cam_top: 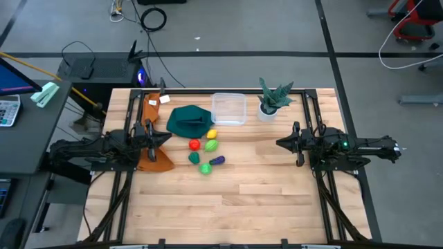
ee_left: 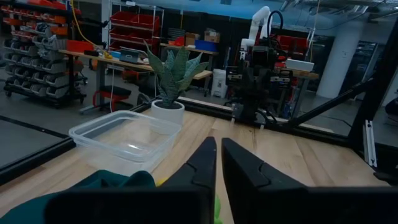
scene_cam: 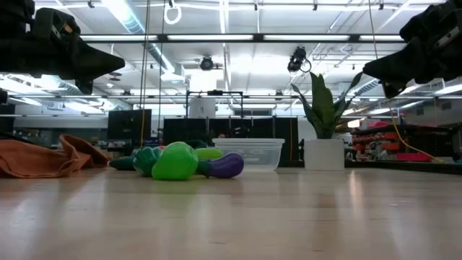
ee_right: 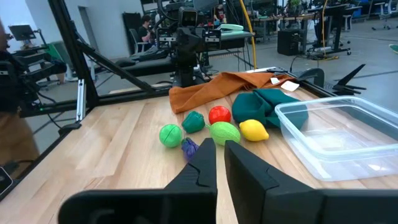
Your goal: Pick and placing Produce into tupperware
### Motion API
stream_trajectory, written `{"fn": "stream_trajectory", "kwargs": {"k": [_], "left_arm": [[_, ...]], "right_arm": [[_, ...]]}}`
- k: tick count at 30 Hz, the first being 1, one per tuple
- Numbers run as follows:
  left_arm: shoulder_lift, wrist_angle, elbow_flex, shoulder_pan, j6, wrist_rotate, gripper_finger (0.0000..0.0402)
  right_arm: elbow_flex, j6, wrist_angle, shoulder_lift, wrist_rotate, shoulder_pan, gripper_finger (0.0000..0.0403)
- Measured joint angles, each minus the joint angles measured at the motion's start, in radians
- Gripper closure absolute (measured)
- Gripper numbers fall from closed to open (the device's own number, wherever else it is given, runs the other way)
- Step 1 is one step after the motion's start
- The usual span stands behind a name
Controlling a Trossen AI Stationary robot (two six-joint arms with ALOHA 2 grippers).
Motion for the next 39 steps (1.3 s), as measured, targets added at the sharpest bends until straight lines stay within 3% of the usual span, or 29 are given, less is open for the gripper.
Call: {"fn": "stream_trajectory", "kwargs": {"k": [39], "left_arm": [[0.000, 0.000, 0.000, 0.000, 0.000, 0.000, 0.0373]], "right_arm": [[0.000, 0.000, 0.000, 0.000, 0.000, 0.000, 0.0402]]}}
